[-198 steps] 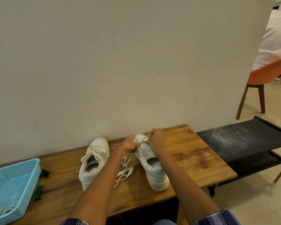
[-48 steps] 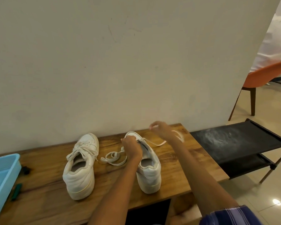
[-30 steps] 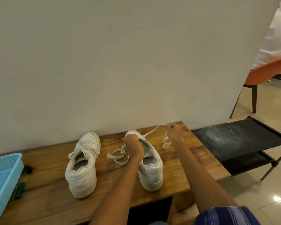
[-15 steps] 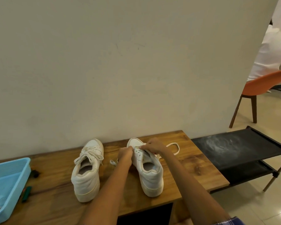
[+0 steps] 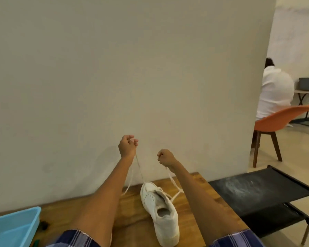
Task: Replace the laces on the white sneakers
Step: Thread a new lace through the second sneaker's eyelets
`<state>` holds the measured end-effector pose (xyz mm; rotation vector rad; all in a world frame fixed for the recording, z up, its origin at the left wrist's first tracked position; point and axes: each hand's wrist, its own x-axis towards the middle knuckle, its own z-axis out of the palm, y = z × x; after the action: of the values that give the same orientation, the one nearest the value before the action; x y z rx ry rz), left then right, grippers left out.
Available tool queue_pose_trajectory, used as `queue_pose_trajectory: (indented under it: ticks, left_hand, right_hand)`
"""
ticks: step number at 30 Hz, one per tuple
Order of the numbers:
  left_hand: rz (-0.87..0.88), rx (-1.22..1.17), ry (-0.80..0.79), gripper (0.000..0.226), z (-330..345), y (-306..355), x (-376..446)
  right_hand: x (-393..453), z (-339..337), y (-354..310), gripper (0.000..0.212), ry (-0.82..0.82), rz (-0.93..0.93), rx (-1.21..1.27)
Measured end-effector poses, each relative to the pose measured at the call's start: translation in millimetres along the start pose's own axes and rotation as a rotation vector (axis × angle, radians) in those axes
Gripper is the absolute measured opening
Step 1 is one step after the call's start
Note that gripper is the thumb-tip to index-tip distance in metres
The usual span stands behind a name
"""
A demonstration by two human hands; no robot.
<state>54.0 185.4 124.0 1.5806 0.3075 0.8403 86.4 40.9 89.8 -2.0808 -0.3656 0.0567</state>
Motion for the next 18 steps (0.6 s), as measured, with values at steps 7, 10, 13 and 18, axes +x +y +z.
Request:
queue_pose_trajectory:
  ticks: [7,10,13,18]
  left_hand:
    - [0.102,-0.102,-0.047,0.016,5,87,2]
    - [0.184,-0.095,-0.112,0.013,7,122,-6]
    - [0.236,-0.116,-0.135,0.015,10,150,-15]
    - [0.323,-0.107,-0.105,0.02,5,190,-30]
  right_hand:
    - [-11,-49,-92,0.018,0.249,-0.301,0.223]
    - [-18,-69,-127,0.026,0.301,-0.464,0.068]
    - [-20,-84,-155,0.028,0.356,-0.608,-0.125]
    - [-59,-118,-196,0.016,0.427,-0.621,0.19]
